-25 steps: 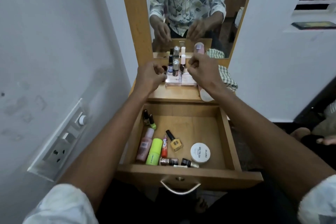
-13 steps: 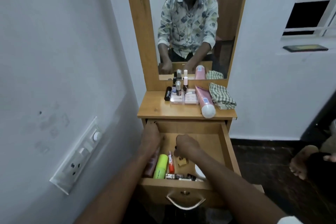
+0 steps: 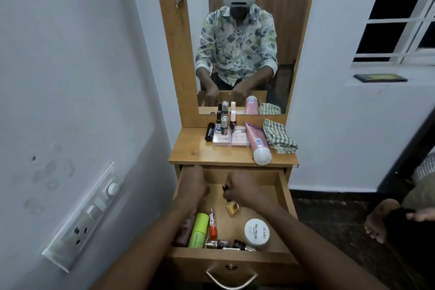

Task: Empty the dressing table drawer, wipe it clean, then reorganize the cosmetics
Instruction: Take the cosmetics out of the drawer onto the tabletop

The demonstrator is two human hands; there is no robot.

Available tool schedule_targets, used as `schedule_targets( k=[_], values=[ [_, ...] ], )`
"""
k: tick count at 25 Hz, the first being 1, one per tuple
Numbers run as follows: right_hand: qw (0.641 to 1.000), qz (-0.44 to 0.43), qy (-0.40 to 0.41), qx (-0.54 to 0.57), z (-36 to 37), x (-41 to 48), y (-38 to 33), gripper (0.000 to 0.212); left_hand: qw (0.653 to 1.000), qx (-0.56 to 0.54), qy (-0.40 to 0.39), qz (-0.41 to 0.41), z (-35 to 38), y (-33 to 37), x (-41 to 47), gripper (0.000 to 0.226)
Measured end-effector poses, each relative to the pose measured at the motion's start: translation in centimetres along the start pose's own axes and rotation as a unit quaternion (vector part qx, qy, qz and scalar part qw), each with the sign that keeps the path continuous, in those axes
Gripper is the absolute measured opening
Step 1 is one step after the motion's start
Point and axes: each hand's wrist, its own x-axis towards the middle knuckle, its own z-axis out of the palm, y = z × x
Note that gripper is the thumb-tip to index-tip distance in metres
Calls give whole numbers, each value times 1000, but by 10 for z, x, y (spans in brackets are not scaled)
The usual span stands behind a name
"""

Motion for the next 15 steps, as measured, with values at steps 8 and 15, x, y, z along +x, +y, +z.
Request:
schedule_targets(
  k=[8, 15],
  values=[
    [953, -27, 283, 108, -118, 61, -12, 17, 989, -98, 98, 46, -94, 74, 62, 48],
    [952, 0, 303, 44, -119, 116, 6, 25, 985, -88, 134, 64, -66, 78, 93, 49]
  ],
)
